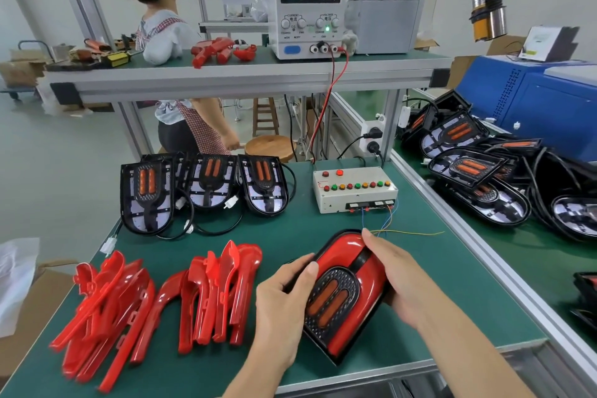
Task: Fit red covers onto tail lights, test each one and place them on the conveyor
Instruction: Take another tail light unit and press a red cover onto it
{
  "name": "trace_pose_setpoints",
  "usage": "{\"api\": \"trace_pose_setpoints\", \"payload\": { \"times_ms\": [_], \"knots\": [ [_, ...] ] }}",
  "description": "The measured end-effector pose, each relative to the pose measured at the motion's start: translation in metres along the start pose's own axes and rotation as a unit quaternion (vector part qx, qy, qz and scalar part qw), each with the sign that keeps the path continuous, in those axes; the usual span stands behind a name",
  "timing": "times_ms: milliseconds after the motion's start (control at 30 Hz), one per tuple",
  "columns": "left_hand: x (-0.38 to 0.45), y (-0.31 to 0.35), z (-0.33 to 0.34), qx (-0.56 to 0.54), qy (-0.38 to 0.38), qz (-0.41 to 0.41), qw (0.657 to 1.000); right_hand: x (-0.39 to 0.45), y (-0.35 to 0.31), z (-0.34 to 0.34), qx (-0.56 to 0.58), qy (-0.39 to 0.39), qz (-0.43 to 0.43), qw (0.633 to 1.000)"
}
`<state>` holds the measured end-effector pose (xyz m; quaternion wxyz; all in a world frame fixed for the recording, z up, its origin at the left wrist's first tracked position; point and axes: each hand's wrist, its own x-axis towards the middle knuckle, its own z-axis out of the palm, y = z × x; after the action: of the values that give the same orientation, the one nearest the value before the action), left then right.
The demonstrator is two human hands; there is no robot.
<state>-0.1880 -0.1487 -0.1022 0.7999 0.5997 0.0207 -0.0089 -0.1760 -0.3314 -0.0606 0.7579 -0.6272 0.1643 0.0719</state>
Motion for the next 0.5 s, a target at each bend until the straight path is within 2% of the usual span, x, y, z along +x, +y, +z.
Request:
{"api": "trace_pose_setpoints", "payload": {
  "times_ms": [200, 500],
  "knots": [
    [-0.0074, -0.0034, 0.0006, 0.02, 0.008, 0.032, 0.999, 0.0008, -0.0033, 0.0, 0.025, 0.008, -0.002, 1.0],
    [-0.0083, -0.0056, -0.002, 0.026, 0.02, 0.029, 0.999, 0.0073, -0.0026, 0.0016, 0.096, -0.008, 0.078, 0.992]
  ]
}}
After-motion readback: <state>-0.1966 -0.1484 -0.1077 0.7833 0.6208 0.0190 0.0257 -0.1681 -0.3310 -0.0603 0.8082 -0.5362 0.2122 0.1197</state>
